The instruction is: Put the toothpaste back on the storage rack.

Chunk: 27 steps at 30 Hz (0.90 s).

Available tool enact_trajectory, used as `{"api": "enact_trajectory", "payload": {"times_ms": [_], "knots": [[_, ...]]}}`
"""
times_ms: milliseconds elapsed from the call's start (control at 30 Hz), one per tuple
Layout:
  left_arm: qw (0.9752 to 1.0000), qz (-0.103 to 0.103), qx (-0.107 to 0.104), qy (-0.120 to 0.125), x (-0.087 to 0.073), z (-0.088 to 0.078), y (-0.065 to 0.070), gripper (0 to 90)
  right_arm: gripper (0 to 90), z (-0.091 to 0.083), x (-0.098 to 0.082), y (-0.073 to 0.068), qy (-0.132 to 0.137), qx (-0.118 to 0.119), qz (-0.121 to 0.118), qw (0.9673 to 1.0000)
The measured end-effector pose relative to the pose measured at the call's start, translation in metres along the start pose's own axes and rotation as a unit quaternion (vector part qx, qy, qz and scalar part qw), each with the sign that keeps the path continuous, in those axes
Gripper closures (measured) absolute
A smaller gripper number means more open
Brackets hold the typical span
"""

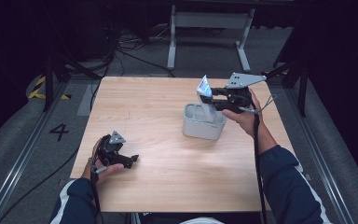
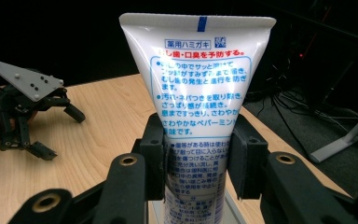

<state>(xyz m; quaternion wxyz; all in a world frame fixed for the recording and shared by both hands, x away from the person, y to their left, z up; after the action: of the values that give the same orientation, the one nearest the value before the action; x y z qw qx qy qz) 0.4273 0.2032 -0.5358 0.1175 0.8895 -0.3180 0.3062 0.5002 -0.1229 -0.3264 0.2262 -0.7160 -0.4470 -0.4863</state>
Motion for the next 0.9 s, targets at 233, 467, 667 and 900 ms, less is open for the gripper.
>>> {"api": "enact_trajectory", "payload": {"times_ms": [233, 467, 667, 900], "knots": [[1.0000, 0.000, 0.000, 0.000, 0.000, 0.000, 0.000, 0.3, 63.9, 0.007, -0.004, 0.005, -0.008, -0.004, 0.006, 0.9999], [1.0000, 0.000, 0.000, 0.000, 0.000, 0.000, 0.000, 0.3, 63.8, 0.013, -0.009, 0.011, -0.012, -0.006, 0.012, 0.9998], [1.0000, 0.000, 0.000, 0.000, 0.000, 0.000, 0.000, 0.3, 63.7, 0.019, -0.012, 0.013, -0.016, -0.006, 0.017, 0.9997], [1.0000, 0.000, 0.000, 0.000, 0.000, 0.000, 0.000, 0.3, 63.6, 0.022, -0.016, 0.015, -0.018, -0.009, 0.021, 0.9996]]}}
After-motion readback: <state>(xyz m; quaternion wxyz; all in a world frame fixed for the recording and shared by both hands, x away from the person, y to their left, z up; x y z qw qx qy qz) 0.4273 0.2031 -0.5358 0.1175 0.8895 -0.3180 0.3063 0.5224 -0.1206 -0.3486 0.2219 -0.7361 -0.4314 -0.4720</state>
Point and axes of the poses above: each handheld gripper's, and its own axes: z roughly forward along the jaws, x roughly out of its top, y roughly to its right, the point moved 7 cm from there along z, roughly forward along the jaws, and after that the axes turned 3 degrees about -y, right-handed, at the moved point
